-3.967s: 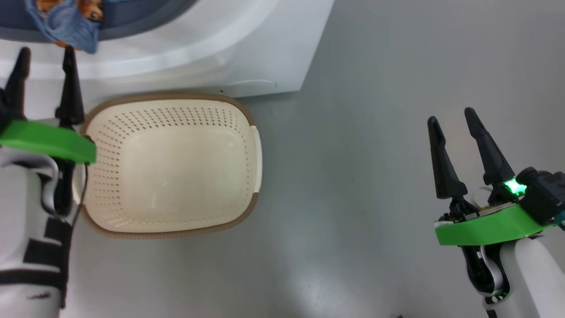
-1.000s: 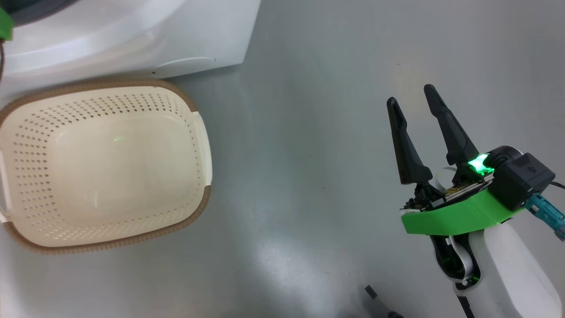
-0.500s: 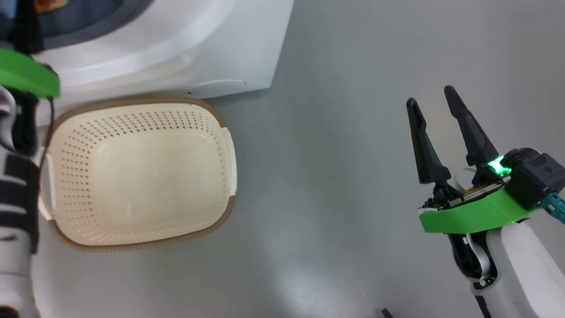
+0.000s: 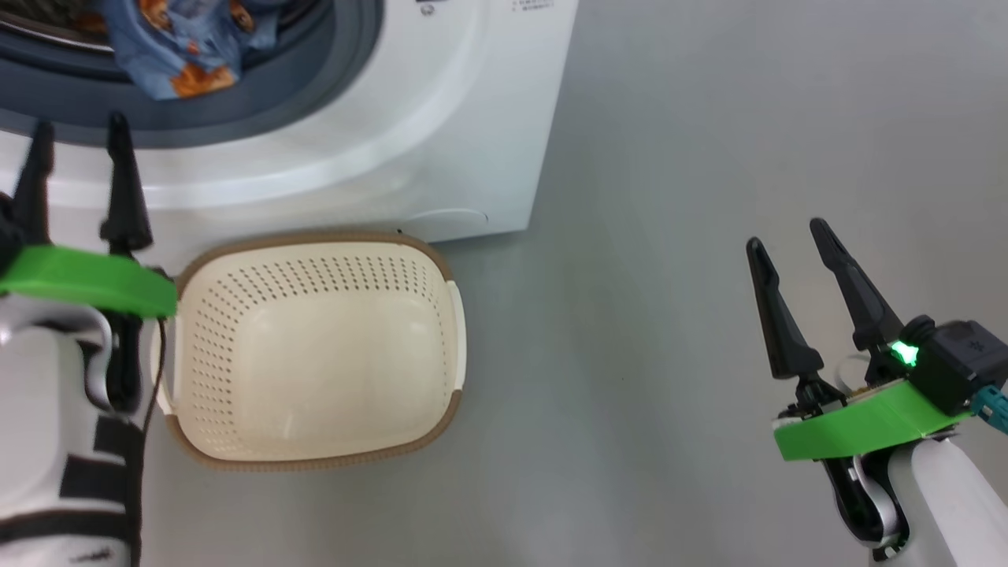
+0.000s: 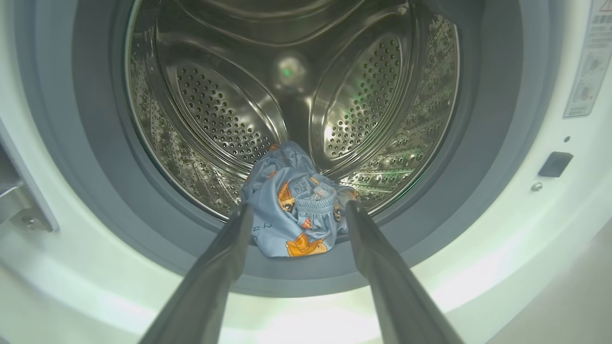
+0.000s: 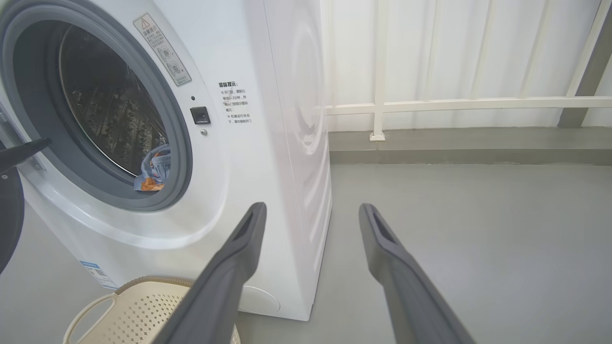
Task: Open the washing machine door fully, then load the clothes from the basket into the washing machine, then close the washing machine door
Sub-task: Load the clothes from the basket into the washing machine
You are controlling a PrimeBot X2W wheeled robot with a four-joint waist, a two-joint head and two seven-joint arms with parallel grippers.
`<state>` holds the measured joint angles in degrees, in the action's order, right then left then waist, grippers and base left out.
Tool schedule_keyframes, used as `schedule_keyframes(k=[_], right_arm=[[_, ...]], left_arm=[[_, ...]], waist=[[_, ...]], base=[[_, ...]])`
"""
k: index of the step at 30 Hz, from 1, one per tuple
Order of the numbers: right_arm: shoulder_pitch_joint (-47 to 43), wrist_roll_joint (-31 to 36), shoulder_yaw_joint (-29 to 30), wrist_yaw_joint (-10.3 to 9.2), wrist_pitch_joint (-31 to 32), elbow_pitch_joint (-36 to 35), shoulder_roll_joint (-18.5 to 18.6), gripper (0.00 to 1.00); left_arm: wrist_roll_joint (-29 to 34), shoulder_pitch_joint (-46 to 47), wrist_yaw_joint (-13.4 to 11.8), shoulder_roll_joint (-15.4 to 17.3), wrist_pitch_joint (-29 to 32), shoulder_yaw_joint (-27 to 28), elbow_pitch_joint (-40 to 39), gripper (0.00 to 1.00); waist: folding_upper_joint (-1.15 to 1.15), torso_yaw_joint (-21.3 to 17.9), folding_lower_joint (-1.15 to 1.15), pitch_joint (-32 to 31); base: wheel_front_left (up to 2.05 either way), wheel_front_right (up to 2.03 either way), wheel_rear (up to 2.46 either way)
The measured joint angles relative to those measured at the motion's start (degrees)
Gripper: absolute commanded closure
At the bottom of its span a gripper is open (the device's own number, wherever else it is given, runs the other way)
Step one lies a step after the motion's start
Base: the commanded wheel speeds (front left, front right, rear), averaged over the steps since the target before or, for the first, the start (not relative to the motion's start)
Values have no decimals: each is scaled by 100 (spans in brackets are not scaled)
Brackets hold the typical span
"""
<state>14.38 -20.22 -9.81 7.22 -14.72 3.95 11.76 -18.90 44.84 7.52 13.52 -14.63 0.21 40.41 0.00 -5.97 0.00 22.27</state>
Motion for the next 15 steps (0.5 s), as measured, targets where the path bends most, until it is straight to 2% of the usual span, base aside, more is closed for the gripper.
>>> schedule_keyframes(k=[15], right_arm=[[-778,-89,110,0,0,79,203,0]], left_arm=[[441,-1822,0,-335,0,388,-973,0]], waist=[[0,353,0,-978]], base=[[0,0,0]])
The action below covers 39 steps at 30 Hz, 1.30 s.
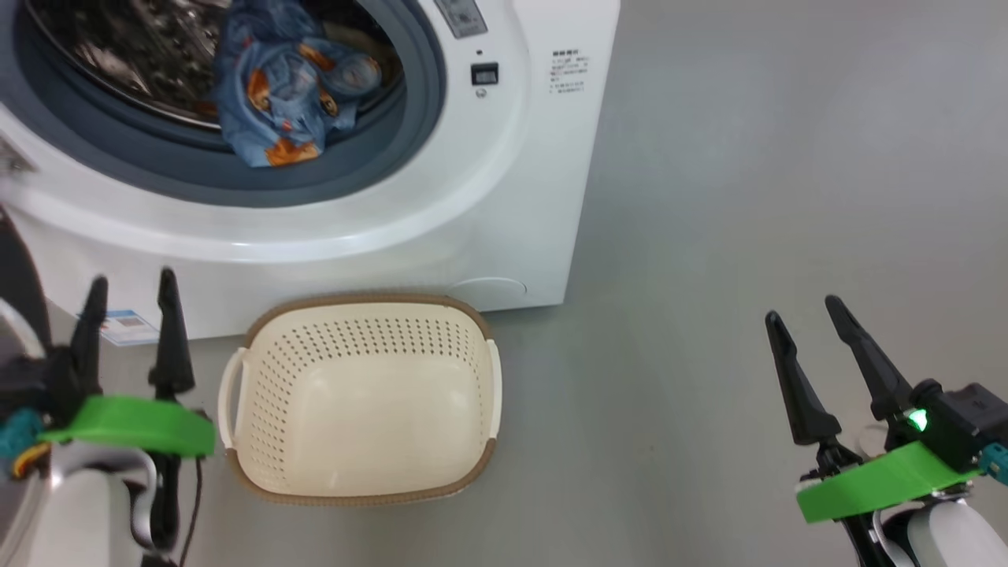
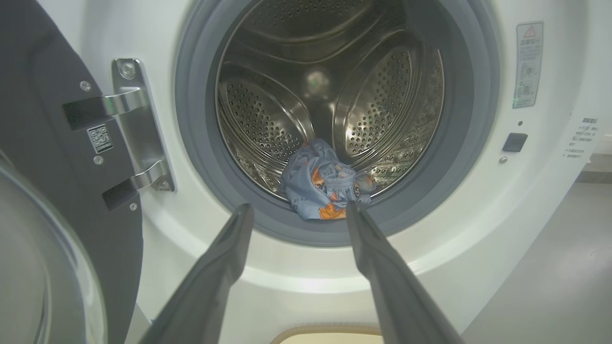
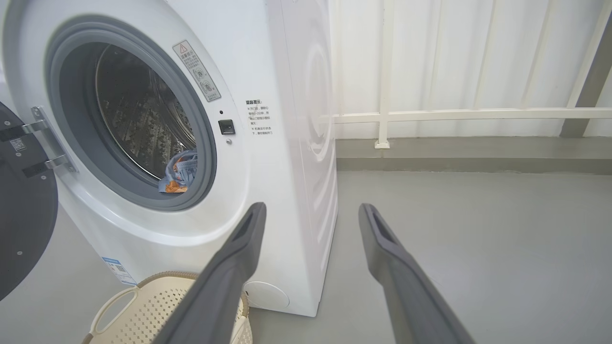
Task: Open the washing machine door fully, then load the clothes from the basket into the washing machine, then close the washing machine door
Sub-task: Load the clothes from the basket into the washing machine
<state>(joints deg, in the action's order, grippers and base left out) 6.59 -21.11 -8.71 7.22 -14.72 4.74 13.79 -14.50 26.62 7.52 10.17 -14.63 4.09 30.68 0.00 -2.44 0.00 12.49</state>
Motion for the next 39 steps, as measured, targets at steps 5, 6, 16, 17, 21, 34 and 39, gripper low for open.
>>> schedule_keyframes(k=[5,6,16,17,21,34,39], right_arm=[[-250,-5,103,0,0,8,75,0],[-284,-10,118,0,0,9,78,0],[-664,-11,157,0,1,22,103,0],[-697,-12,159,1,1,21,103,0],[-775,-49,174,0,0,21,104,0],[-1119,-54,301,0,1,12,111,0],[-1183,-59,321,1,1,4,108,0]], left_arm=[[7,-565,0,-92,0,101,-257,0],[7,-654,0,-94,0,124,-299,0],[7,-1579,0,-87,0,211,-743,0],[7,-1638,0,-86,0,220,-788,0],[7,-1825,0,-84,0,241,-934,0],[5,-2480,0,-97,0,332,-1302,0],[2,-2562,0,-96,0,331,-1381,0]], waist=[[0,124,0,-266],[0,148,0,-314],[0,307,0,-761],[0,318,0,-790],[0,353,0,-883],[0,360,0,-1147],[0,358,0,-1163]], base=[[0,0,0],[0,0,0],[0,0,0],[0,0,0],[0,0,0],[0,0,0],[0,0,0]])
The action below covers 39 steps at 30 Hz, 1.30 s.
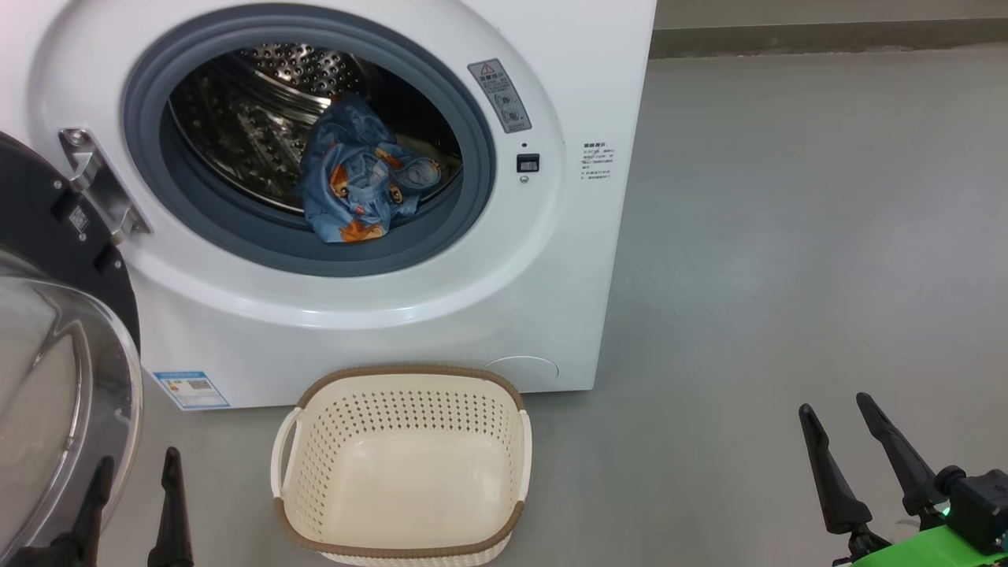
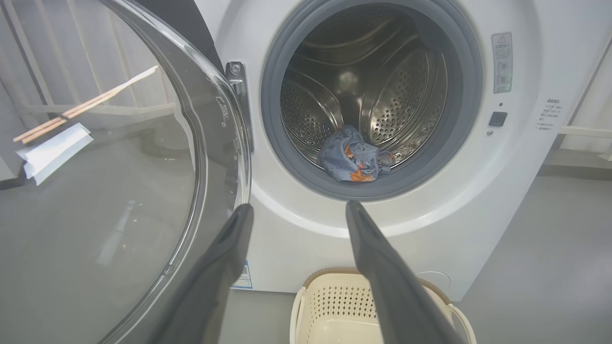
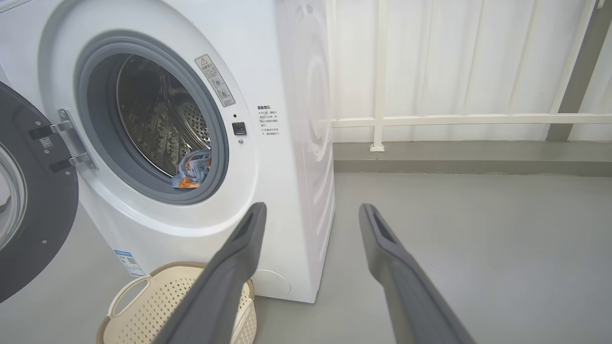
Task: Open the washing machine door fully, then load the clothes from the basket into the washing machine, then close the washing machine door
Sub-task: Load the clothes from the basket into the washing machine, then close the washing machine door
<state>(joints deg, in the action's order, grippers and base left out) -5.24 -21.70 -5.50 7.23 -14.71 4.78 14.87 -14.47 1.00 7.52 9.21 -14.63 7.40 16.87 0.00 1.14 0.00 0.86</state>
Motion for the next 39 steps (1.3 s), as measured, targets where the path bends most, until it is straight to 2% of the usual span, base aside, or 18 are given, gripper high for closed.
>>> schedule_keyframes(k=[23,39], right_arm=[[0,0,18,-1,0,-34,0,0],[0,1,19,-1,0,-46,1,0]], left_arm=[[-108,-5,0,1,0,-86,-76,0],[-162,-9,0,21,0,-119,-110,0]], waist=[[0,4,0,8],[0,26,0,11]], base=[[-2,2,0],[-76,76,0]])
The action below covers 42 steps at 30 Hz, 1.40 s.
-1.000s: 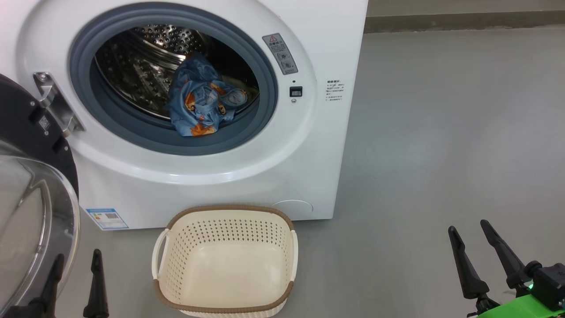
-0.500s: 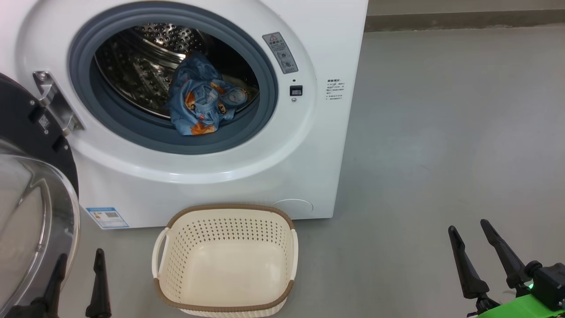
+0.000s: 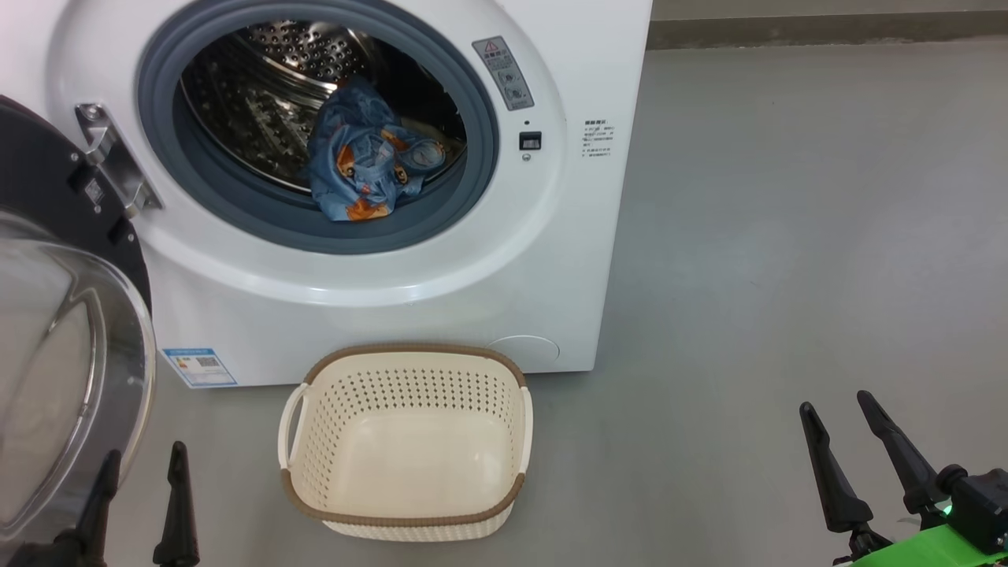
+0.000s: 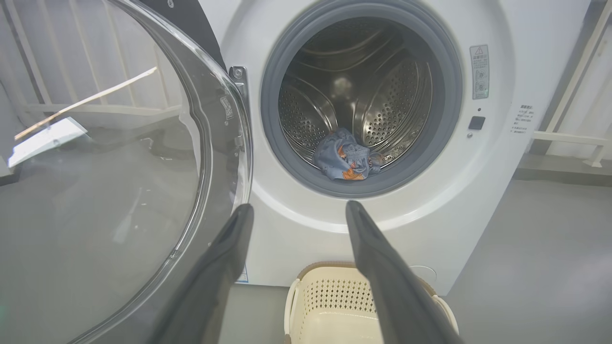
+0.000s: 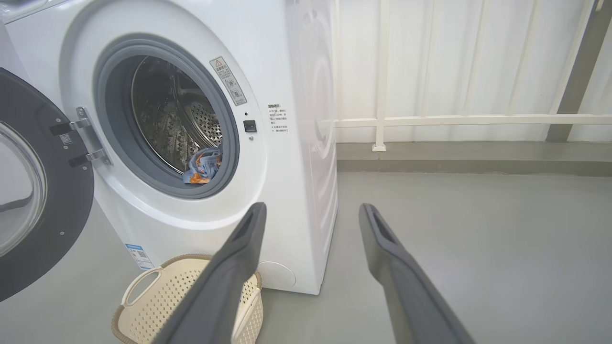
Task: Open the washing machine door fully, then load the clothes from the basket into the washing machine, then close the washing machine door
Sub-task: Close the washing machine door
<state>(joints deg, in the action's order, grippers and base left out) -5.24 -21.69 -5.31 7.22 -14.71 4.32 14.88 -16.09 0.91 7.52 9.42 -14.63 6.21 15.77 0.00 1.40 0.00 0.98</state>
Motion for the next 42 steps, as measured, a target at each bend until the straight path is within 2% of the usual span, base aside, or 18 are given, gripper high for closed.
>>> schedule_keyframes(k=[11,24,33,42], right_arm=[[0,0,0,0,0,-2,1,0],[0,0,-3,0,0,-5,0,0],[13,7,-167,0,0,-40,48,0],[282,7,-472,0,0,-22,167,0]], left_arm=[[-59,-4,0,20,0,-20,-86,0],[-100,-23,0,21,0,-56,-107,0],[-100,-26,0,-88,0,112,-229,0],[-99,-159,0,-294,0,258,-372,0]], waist=[[0,32,0,4],[0,146,0,-4],[0,495,0,48],[0,1044,0,81]], base=[[-71,71,0],[-3,3,0],[0,0,0],[0,0,0]])
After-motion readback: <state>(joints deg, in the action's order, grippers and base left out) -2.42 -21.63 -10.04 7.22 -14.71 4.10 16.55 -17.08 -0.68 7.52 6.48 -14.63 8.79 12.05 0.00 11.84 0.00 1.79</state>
